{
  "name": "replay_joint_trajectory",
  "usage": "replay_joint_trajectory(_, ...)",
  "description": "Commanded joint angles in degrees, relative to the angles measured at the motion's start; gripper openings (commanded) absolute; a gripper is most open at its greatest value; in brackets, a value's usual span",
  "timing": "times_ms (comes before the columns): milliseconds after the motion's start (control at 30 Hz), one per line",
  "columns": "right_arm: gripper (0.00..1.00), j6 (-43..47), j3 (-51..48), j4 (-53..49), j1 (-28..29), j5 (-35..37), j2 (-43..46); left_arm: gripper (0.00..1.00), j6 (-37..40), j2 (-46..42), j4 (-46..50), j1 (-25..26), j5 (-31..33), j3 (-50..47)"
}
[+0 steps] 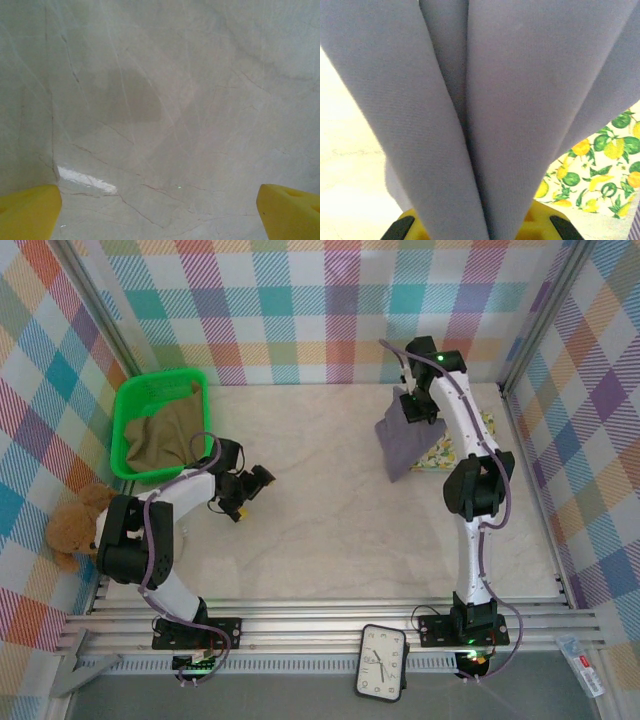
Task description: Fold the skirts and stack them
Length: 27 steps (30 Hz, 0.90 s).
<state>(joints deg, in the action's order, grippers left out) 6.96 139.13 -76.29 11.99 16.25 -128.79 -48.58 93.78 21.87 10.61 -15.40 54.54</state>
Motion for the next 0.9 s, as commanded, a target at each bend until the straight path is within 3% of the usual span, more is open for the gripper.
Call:
replay_joint_trajectory(0, 0.0, 1.5, 5.2, -3.8, -1.4, -2.5, 0.5, 1.0, 0.0, 0.7, 2.0, -0.5, -0.5, 1.5)
replay_joint_trajectory(467, 0.0, 1.4, 6.5, -3.3, -10.2, -16.3, 5.1, 1.0, 0.2, 1.8, 2.6, -0.5, -0.8, 1.6)
replay_joint_trajectory(867, 0.0, 7.5, -11.6, 8.6, -22.7, -26.2, 1.8, 1.0, 0.4, 2.2, 2.6, -0.5, -0.8, 0.5)
